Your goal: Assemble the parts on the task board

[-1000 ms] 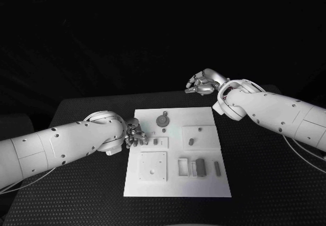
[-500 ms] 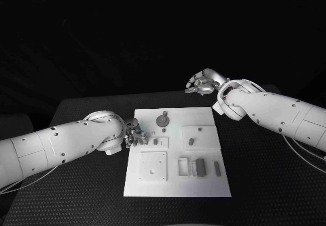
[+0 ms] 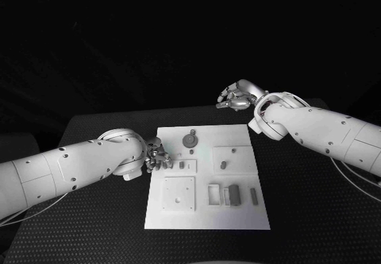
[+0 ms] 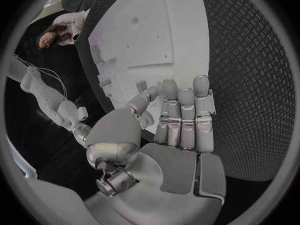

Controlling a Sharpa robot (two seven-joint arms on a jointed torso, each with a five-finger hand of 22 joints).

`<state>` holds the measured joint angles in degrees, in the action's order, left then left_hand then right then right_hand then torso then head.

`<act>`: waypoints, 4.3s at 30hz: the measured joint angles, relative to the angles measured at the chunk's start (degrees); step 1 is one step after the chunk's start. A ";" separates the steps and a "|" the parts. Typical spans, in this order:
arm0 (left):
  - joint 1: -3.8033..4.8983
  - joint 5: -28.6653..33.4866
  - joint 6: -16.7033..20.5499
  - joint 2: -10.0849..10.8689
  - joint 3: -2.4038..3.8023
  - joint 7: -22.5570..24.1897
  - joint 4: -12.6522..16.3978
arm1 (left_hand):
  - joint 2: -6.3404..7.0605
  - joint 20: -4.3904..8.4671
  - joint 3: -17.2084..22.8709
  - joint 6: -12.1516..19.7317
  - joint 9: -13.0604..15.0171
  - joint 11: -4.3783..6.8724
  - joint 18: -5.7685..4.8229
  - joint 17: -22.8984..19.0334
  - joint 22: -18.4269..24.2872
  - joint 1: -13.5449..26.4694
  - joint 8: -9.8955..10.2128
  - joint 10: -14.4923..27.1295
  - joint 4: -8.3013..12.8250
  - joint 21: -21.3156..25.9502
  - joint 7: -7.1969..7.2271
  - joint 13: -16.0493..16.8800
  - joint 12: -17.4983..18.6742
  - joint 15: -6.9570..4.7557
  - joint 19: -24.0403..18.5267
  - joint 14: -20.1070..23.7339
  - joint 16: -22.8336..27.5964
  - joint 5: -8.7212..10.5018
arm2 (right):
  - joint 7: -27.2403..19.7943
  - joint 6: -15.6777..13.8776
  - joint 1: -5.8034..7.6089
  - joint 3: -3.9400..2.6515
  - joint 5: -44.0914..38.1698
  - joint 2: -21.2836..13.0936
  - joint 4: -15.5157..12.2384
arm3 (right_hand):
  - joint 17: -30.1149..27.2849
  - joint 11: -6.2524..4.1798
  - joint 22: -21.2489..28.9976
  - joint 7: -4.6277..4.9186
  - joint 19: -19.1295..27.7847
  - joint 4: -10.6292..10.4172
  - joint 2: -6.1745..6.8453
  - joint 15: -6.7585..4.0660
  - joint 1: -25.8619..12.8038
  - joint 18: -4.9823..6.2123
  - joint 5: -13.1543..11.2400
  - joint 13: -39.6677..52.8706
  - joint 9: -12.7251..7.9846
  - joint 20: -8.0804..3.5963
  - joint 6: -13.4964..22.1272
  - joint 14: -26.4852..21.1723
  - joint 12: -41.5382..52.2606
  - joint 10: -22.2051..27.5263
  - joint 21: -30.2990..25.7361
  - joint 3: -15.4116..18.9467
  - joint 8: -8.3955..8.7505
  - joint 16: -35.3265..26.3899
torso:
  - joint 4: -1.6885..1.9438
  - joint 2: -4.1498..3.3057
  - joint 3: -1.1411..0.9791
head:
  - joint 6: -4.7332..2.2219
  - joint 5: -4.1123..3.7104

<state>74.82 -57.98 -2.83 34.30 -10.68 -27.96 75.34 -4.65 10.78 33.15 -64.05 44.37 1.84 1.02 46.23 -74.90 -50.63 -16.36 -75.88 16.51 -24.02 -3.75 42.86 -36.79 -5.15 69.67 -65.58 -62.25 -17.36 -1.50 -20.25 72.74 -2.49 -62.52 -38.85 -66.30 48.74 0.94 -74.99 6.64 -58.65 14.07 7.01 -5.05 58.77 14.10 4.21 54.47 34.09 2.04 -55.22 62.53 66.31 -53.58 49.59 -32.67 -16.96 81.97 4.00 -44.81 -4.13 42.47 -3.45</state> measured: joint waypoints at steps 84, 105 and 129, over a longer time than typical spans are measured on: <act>0.97 1.82 -5.86 -3.82 0.06 -1.97 -4.25 | -0.22 0.37 0.01 -0.92 2.82 0.62 -0.05 0.06 0.00 3.07 -2.11 -0.20 -0.01 -5.06 -0.31 2.02 -5.27 -0.47 0.27 -0.03 -4.71 -5.32 | -0.05 0.13 -0.08 0.00 0.00 0.44 0.26 | -0.09 0.00 0.00 -0.12 0.00 0.00 0.00 -0.11 0.00 0.00 0.00 -0.15 0.00 0.00 -0.10 -0.27 0.00 0.00 0.00 0.00 0.00 0.00 | 0.01 0.03 -0.01 | 0.48 -0.06; 0.90 0.28 -5.69 -3.88 0.01 -2.83 -3.72 | 1.90 1.22 0.57 -2.18 2.27 2.73 -0.04 -1.63 -0.04 7.35 -2.83 -1.17 -1.17 -6.37 1.92 1.35 -6.18 -1.99 -0.88 0.22 -5.37 -4.98 | -0.08 0.16 -0.31 0.00 0.00 0.69 0.45 | -0.08 0.00 0.00 0.12 0.00 0.00 0.00 -0.02 0.00 0.00 0.00 -0.14 0.00 0.00 -0.08 -0.19 0.00 0.00 0.00 0.00 0.00 0.00 | 0.03 0.02 -0.03 | 0.37 -0.08; 0.85 0.51 -3.39 -2.73 0.00 -2.80 -3.35 | 9.07 1.92 -4.84 1.13 1.35 1.93 0.70 -3.82 -0.02 11.85 -1.55 1.39 -5.28 -4.43 1.31 0.48 -6.15 -2.40 -1.91 1.95 -5.37 10.73 | -0.15 0.22 -0.48 0.00 0.00 0.62 0.48 | -0.13 0.00 0.00 0.01 0.00 0.16 0.00 -0.01 0.00 -0.01 0.00 -0.19 0.00 0.00 0.00 -0.19 0.00 0.00 0.00 0.16 0.16 0.00 | 0.05 -0.01 0.08 | 0.43 -0.23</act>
<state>75.67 -57.48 -6.22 31.57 -10.68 -30.76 72.00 4.42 12.70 28.31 -62.92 45.72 3.77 1.72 42.41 -74.93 -38.78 -17.92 -74.49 11.23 -28.44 -2.44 43.34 -42.94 -7.55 67.76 -63.63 -67.62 -6.63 -1.65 -20.03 72.26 -2.49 -62.52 -38.23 -65.81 48.61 0.93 -74.99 6.64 -58.64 14.23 7.01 -5.07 58.77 14.10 4.21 54.29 34.09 2.05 -55.22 62.34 66.30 -53.58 49.59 -32.51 -16.81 81.97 4.05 -44.82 -4.05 42.90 -3.68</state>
